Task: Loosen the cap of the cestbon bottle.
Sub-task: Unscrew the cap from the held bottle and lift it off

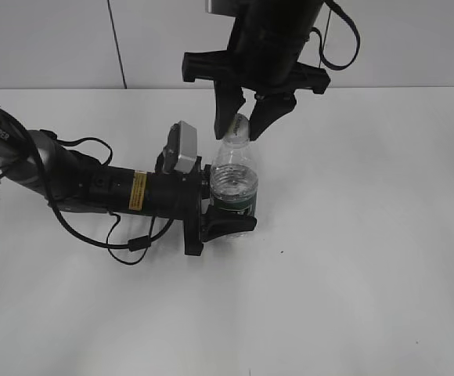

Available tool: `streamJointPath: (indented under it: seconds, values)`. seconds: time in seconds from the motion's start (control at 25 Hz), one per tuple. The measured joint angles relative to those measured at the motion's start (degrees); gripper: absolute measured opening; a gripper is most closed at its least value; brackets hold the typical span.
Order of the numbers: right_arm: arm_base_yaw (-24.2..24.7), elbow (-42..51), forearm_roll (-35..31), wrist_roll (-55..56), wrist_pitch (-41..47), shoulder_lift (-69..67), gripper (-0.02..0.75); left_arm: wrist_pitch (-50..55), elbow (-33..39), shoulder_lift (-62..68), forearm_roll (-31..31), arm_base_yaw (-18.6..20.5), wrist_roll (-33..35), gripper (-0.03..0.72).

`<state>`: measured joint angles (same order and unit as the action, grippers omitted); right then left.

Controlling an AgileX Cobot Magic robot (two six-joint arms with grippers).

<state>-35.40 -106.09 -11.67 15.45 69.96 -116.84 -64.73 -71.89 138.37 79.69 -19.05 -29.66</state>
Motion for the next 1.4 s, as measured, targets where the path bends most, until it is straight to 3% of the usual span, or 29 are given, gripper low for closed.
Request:
streamJointPath:
  seconds: [0.8, 1.2, 1.4]
  values:
    - [0.0, -0.9, 1.4, -45.8, 1.5, -0.4, 0.315, 0.3, -0.1, 0.0, -0.4, 0.0, -0.2, 0.404]
    - [0.0, -1.2, 3.0, -59.4, 1.6, -0.2, 0.298, 0.4, -0.1, 0.0, -0.5, 0.1, -0.8, 0.404]
    - [0.0, -1.4, 3.2, -60.9, 1.5, 0.0, 0.288, 0.5, -0.1, 0.0, -0.6, 0.1, -0.9, 0.404]
